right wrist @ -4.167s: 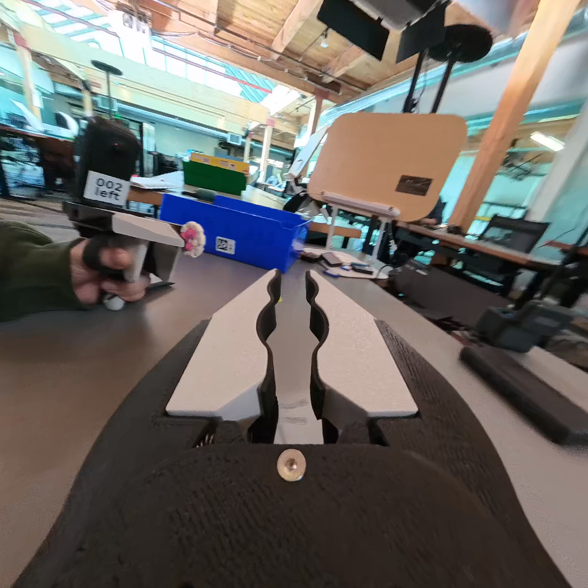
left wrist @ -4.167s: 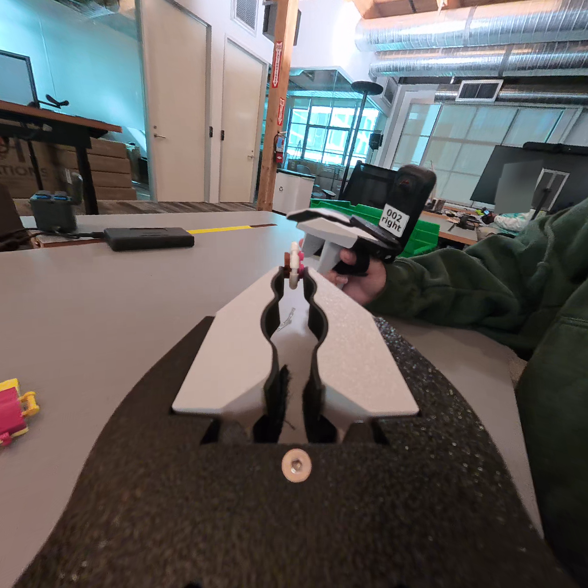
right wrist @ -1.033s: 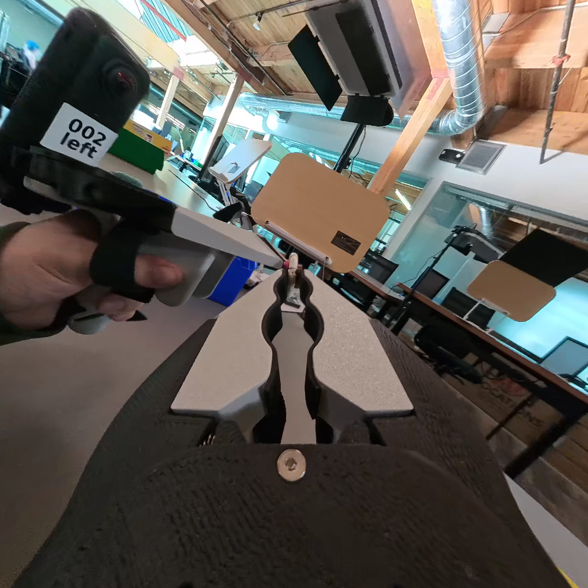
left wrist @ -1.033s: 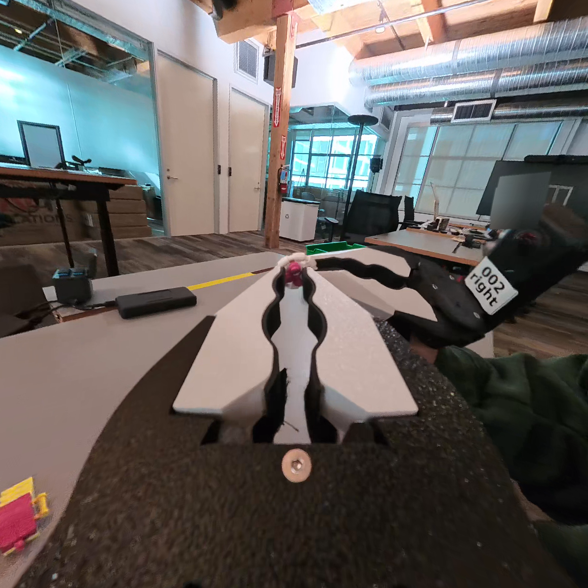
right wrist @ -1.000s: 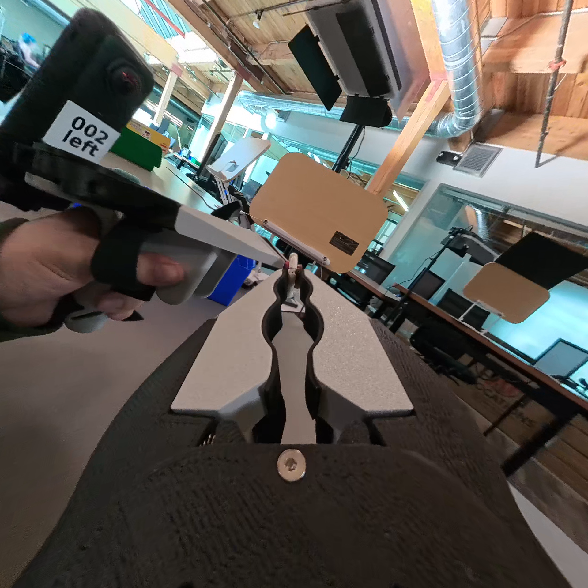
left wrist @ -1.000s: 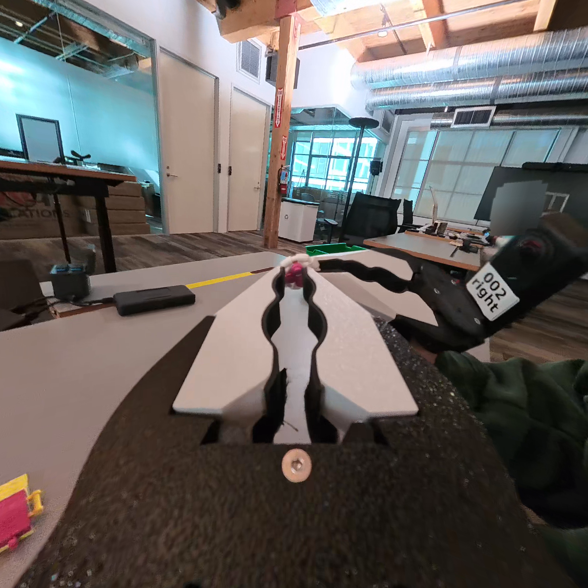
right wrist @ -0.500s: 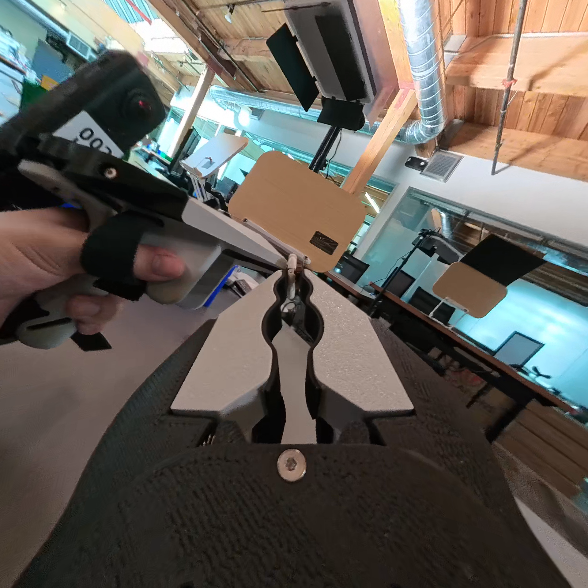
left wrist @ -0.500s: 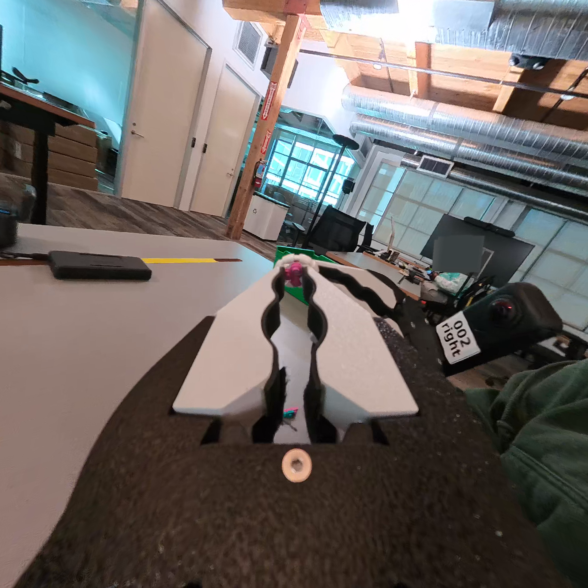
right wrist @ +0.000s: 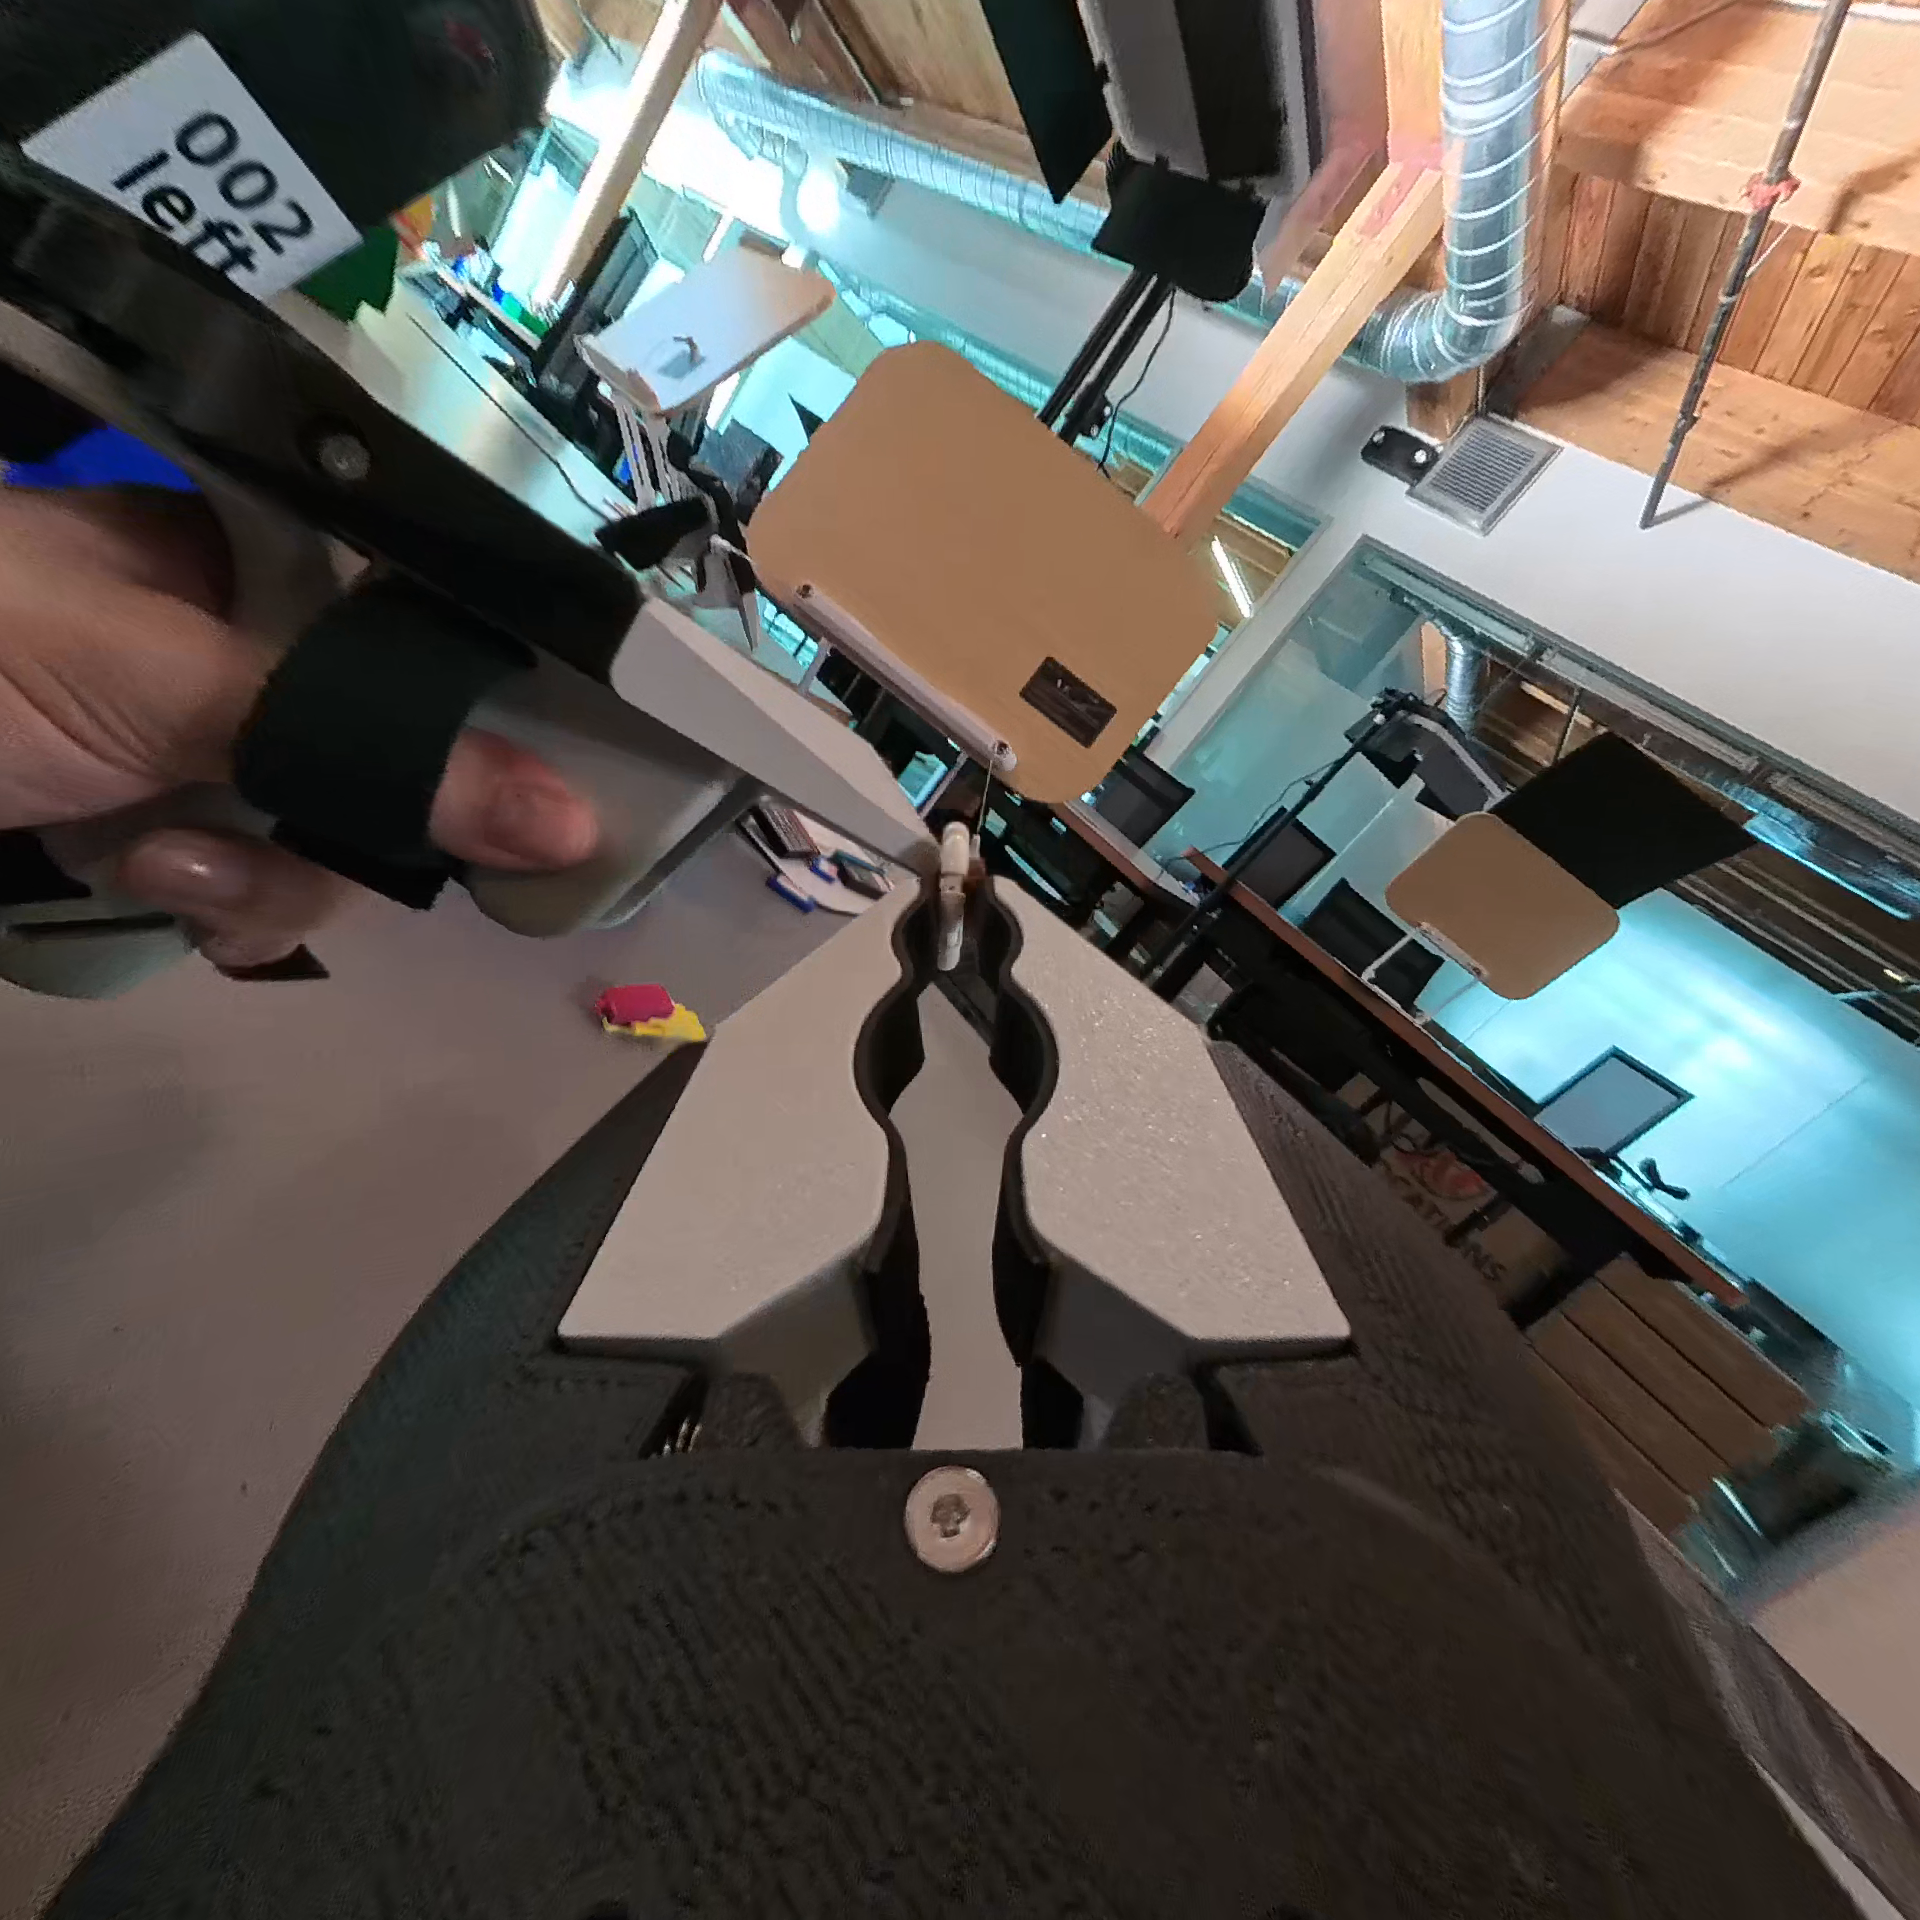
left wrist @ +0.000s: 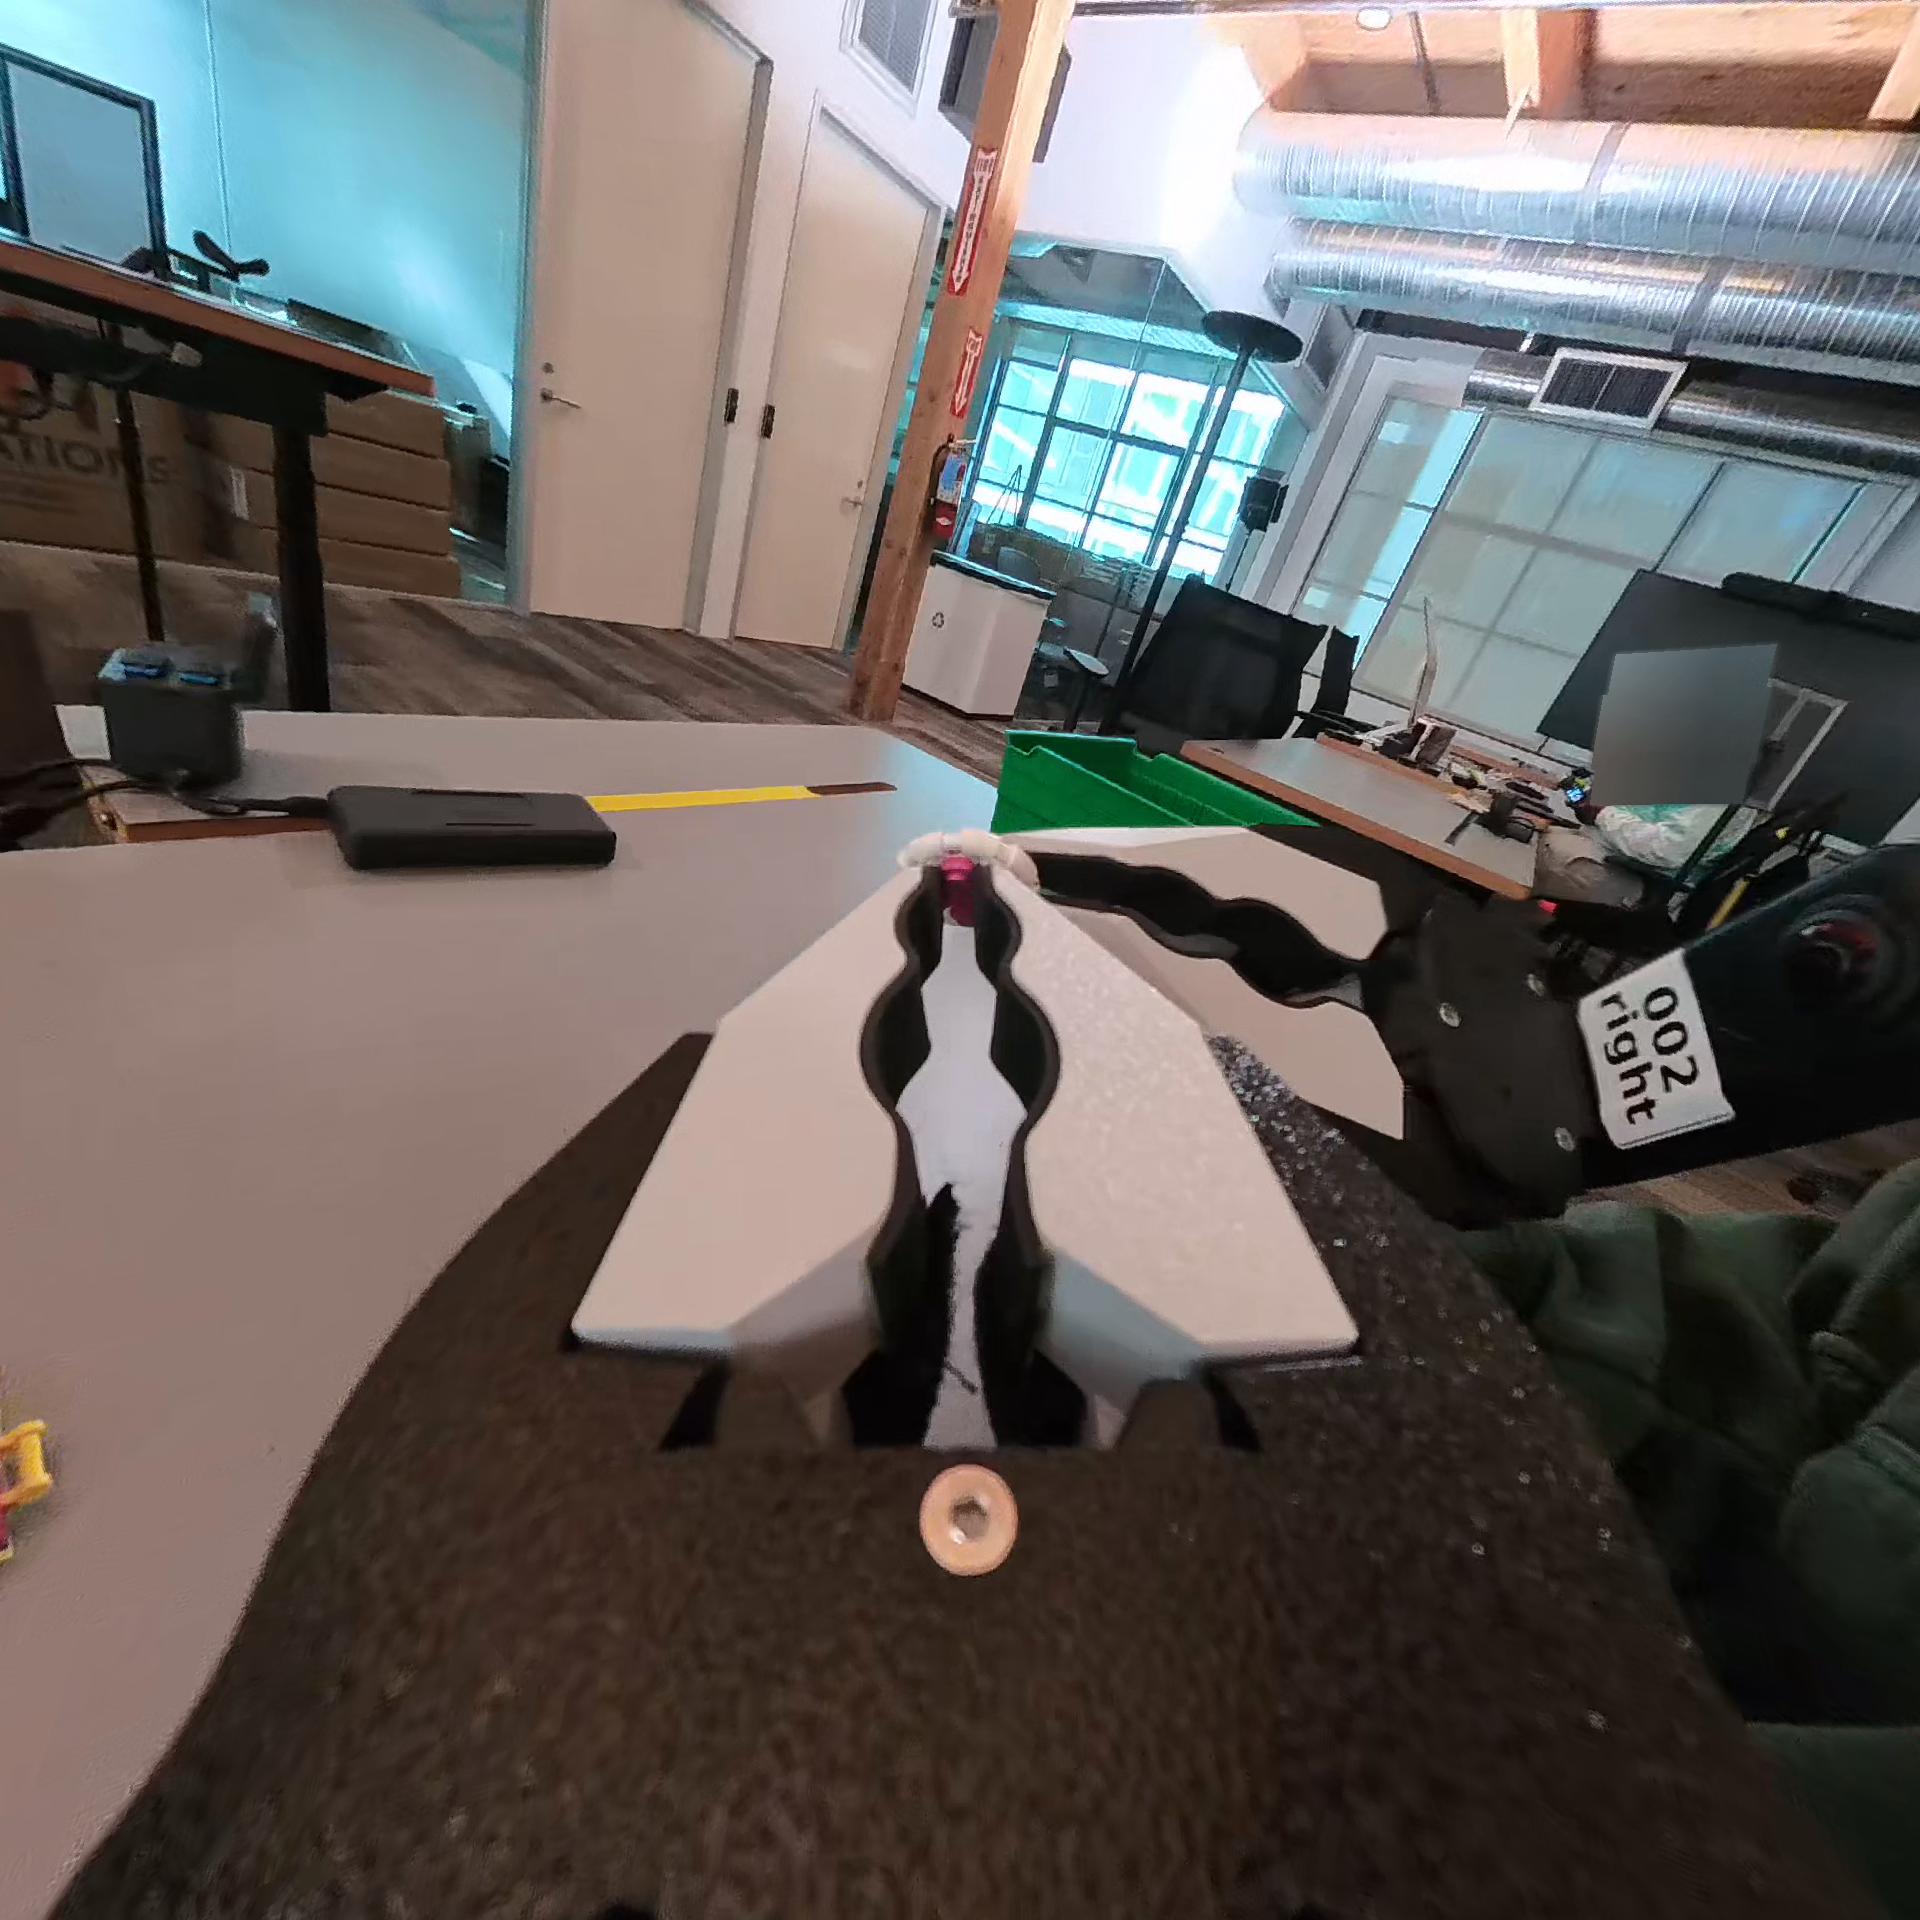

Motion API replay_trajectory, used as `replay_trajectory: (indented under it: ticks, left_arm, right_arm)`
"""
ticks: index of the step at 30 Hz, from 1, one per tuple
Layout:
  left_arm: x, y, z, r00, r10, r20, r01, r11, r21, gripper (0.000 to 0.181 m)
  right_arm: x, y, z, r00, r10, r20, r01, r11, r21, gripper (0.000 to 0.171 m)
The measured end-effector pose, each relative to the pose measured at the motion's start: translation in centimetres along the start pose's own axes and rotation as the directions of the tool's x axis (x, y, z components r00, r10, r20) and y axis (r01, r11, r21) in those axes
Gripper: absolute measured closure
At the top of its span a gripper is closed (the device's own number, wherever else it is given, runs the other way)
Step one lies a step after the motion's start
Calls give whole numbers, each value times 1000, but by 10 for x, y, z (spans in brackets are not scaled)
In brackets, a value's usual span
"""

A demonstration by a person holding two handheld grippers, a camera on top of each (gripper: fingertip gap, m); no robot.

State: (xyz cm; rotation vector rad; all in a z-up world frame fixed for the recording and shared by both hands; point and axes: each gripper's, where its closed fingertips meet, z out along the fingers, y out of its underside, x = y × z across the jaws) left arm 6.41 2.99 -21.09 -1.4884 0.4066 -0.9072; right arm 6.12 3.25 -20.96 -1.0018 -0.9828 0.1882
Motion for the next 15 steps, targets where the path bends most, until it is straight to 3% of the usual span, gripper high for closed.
replay_trajectory:
  ticks: [1,4,8,12,15]
  left_arm:
    - [-2,2,0,1000,-3,4,3,1000,-5,178]
    - [-18,3,-12,998,6,65,-6,1000,-2,181]
    - [-23,5,-18,994,-106,14,105,994,30,181]
    - [-1,1,-6,993,-75,-90,78,997,25,181]
    - [6,1,0,995,-38,-95,39,999,13,181]
  right_arm:
    - [5,3,0,999,0,-35,-1,1000,-18,167]
    - [46,19,-9,977,153,-149,-158,987,-26,167]
    - [37,17,-8,929,369,0,-369,928,53,166]
    - [20,11,-4,918,387,82,-393,916,76,166]
    - [15,9,-3,926,366,92,-373,924,80,166]
